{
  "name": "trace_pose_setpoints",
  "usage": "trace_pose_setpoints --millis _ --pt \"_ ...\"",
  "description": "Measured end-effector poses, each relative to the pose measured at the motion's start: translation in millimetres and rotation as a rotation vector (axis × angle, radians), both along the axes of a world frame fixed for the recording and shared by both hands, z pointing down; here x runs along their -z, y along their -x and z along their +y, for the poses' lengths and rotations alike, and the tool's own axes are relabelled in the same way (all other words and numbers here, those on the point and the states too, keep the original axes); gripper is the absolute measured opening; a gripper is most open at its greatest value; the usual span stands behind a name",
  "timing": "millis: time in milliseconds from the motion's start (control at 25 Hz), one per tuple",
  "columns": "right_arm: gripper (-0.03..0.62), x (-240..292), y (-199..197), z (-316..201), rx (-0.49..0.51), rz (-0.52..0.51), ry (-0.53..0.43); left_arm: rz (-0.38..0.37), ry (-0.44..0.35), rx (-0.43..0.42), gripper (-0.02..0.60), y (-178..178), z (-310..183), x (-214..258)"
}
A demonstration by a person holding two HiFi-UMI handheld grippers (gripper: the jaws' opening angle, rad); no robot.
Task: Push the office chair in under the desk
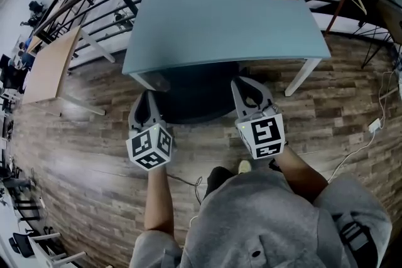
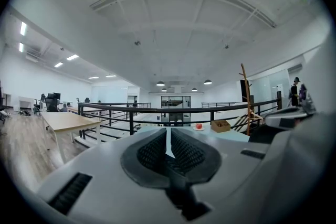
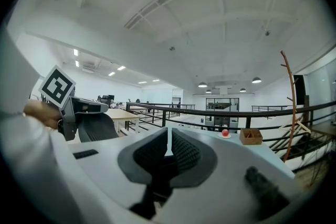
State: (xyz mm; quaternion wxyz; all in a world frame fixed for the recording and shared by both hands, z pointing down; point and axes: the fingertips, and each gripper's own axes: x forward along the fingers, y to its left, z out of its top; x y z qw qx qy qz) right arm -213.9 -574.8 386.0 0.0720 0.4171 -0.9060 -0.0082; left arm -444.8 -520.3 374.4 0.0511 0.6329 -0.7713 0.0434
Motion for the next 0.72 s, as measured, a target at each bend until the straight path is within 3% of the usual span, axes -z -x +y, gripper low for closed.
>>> trace_pose_setpoints --millis 720 --pt "0.037 -0.5 54.7 -45.2 -0.036 0.02 0.003 0.013 -0.002 -0.038 0.035 56.6 -50.2 1.0"
